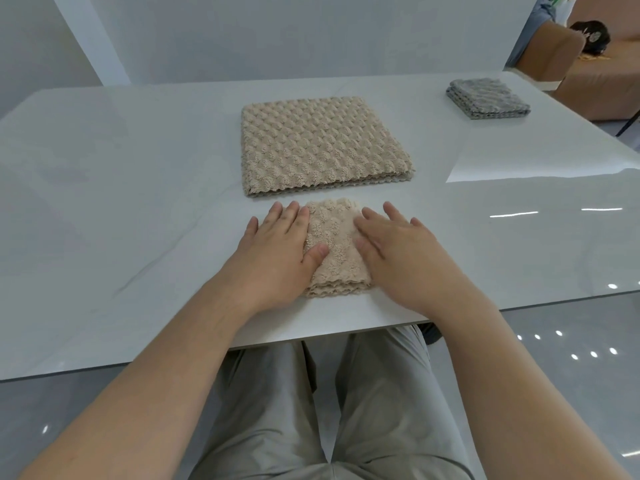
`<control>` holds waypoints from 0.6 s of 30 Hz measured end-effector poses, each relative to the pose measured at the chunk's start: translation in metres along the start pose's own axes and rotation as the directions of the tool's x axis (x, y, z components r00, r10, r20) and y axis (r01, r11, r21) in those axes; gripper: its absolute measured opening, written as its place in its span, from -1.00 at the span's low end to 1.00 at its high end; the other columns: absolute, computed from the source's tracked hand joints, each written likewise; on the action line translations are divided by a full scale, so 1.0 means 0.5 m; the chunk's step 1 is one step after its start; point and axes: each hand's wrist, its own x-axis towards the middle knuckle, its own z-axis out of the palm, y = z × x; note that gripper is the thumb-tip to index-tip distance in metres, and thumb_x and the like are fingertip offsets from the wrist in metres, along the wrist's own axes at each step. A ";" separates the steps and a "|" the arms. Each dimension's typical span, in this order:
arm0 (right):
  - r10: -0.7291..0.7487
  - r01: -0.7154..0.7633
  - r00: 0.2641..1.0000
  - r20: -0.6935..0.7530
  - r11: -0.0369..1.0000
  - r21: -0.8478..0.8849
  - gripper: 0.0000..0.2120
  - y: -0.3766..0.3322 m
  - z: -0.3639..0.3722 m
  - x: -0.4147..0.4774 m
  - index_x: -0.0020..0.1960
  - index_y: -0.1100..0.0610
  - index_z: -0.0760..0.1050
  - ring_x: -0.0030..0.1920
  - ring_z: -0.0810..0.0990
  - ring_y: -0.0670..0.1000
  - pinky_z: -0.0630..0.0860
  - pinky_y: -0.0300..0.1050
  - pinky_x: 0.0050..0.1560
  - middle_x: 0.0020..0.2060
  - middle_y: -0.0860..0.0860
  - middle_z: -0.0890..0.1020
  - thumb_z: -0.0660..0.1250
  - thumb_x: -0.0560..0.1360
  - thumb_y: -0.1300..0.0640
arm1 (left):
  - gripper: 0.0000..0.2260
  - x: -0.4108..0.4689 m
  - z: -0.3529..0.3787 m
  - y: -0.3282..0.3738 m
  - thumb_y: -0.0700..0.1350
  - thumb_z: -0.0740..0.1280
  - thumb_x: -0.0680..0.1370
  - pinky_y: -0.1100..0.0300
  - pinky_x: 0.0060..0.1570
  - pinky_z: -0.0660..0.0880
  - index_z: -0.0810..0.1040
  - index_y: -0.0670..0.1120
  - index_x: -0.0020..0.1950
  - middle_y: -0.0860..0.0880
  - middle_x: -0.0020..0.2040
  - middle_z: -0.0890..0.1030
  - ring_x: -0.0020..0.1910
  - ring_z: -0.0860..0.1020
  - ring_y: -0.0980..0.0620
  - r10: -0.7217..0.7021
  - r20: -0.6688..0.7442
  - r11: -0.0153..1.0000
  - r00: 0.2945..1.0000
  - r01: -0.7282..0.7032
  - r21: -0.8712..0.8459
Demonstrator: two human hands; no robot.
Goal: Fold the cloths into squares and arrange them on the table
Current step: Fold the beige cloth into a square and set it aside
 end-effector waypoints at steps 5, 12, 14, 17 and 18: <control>0.042 -0.040 0.998 -0.036 0.998 0.057 -0.52 0.018 -0.014 -0.006 0.55 -0.05 0.28 0.59 0.11 0.00 0.08 0.13 0.56 0.55 -0.09 0.28 0.05 0.68 -0.15 | -0.40 0.020 -0.046 -0.003 0.27 0.10 0.64 -0.08 0.47 0.27 0.27 -0.06 0.57 -0.03 0.54 0.34 0.52 0.28 -0.09 0.033 -0.025 0.999 0.999 -0.034 -0.037; 0.247 -0.238 0.960 -0.133 0.968 0.080 -0.58 0.005 -0.037 -0.038 -0.14 0.07 0.58 -0.10 0.58 0.04 0.55 -0.01 -0.08 -0.21 -0.06 0.61 0.16 0.61 -0.21 | -0.66 0.069 -0.078 0.027 0.10 0.16 0.68 -0.05 0.13 0.50 0.55 -0.06 0.28 -0.02 0.14 0.60 0.11 0.55 -0.05 0.060 -0.253 0.998 0.966 -0.061 0.004; 0.271 -0.264 0.959 -0.083 0.960 0.095 -0.50 -0.003 -0.034 -0.045 -0.17 0.05 0.54 -0.14 0.57 0.01 0.54 -0.02 -0.12 -0.24 -0.06 0.59 0.12 0.57 -0.34 | -0.65 0.089 -0.084 0.043 0.09 0.18 0.68 -0.05 0.18 0.50 0.54 -0.04 0.36 -0.03 0.23 0.60 0.14 0.56 -0.04 0.086 -0.210 0.995 0.974 -0.096 -0.037; 0.286 -0.285 0.958 -0.015 0.956 0.065 -0.39 -0.015 -0.019 -0.048 -0.16 0.07 0.50 -0.12 0.57 0.04 0.56 0.02 -0.10 -0.21 -0.02 0.60 0.06 0.51 -0.47 | -0.67 0.119 -0.091 0.061 0.09 0.21 0.67 -0.04 0.12 0.55 0.55 -0.02 0.35 -0.03 0.22 0.63 0.08 0.61 -0.02 0.092 -0.112 0.993 0.990 -0.099 -0.058; 0.283 -0.282 0.959 -0.011 0.958 0.048 -0.37 -0.017 -0.011 -0.047 -0.16 0.08 0.47 -0.10 0.56 0.06 0.55 0.03 -0.09 -0.19 0.00 0.59 0.06 0.50 -0.48 | -0.71 0.128 -0.094 0.066 0.08 0.23 0.67 0.00 0.01 0.58 0.60 -0.01 0.27 -0.02 0.13 0.66 0.00 0.63 0.00 0.082 -0.067 0.994 0.994 -0.087 -0.068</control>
